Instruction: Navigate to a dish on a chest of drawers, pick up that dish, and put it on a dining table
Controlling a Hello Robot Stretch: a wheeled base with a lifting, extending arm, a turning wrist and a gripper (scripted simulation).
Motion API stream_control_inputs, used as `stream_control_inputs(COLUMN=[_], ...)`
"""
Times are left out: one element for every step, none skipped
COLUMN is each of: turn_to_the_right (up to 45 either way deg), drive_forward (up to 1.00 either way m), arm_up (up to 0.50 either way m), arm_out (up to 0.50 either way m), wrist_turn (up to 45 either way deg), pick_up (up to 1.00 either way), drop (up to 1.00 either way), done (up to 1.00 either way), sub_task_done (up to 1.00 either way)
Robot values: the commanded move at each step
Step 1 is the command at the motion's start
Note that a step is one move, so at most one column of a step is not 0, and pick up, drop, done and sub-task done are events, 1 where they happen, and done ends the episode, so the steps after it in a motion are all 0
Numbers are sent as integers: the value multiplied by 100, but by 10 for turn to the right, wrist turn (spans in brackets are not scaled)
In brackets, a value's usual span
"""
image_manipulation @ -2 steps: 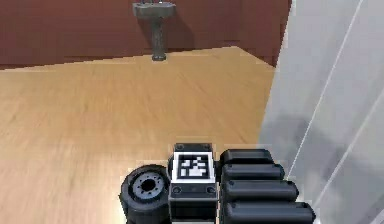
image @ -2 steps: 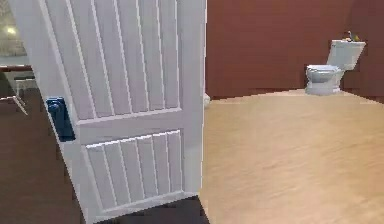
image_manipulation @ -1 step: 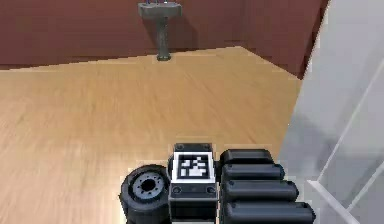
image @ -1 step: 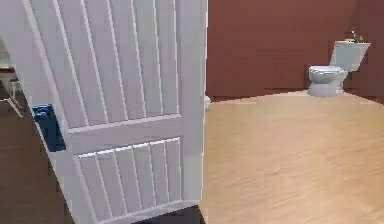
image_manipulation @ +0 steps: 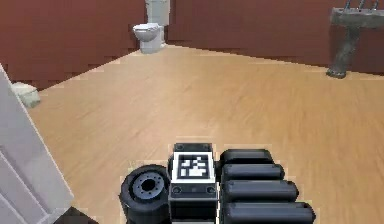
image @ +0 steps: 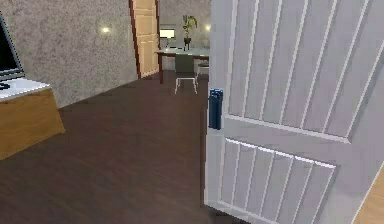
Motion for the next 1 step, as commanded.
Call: stream_control_inputs(turn_to_the_right=[-210], drive_forward=[0], arm_up=[0], arm_out=[0], wrist_turn=[0], pick_up=[0], drop=[0], done=[0], sub_task_done=[0])
